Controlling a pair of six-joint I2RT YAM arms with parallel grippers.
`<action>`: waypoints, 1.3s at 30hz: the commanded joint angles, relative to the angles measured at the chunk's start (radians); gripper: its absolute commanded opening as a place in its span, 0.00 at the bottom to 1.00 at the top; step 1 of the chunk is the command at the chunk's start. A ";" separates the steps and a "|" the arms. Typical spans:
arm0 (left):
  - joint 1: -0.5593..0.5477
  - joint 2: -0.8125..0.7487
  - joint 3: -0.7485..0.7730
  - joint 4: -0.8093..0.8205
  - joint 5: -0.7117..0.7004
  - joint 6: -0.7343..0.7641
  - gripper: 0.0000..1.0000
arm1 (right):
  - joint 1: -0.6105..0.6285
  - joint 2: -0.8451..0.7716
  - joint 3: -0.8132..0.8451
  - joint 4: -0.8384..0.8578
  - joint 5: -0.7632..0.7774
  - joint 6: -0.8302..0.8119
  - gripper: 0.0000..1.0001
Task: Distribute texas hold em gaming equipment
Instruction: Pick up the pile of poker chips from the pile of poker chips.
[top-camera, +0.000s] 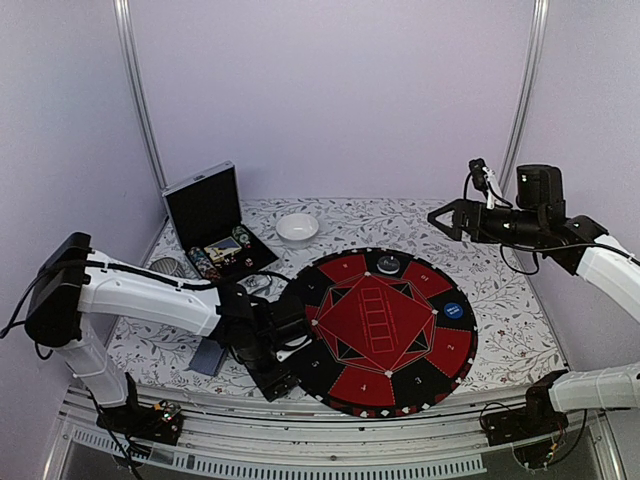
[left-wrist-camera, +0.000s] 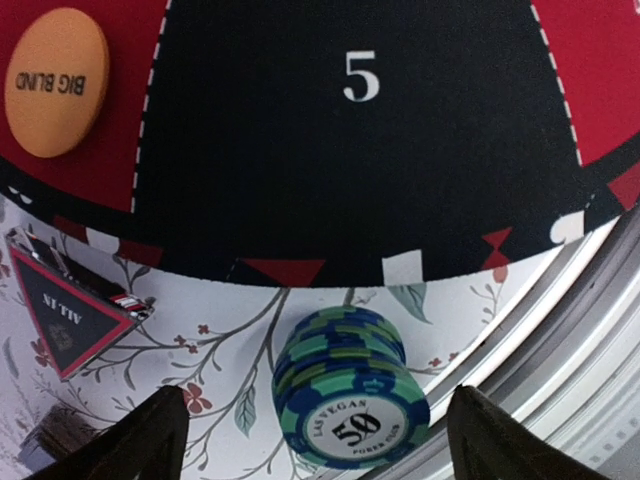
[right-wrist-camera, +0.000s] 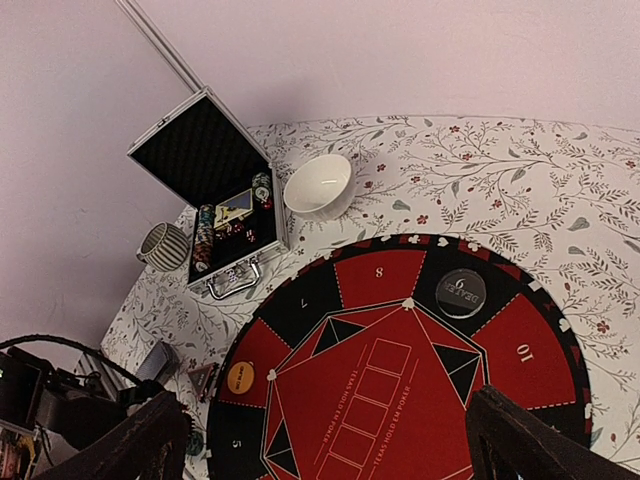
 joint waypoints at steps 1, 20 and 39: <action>-0.014 0.019 -0.008 0.046 -0.003 0.025 0.87 | 0.001 0.012 -0.015 0.015 -0.017 -0.005 0.99; -0.003 0.010 -0.033 0.082 0.070 0.039 0.42 | 0.000 0.037 -0.004 0.001 -0.004 -0.012 0.99; 0.118 -0.065 0.130 -0.015 0.073 0.071 0.00 | 0.000 0.040 0.016 -0.019 0.011 -0.025 0.99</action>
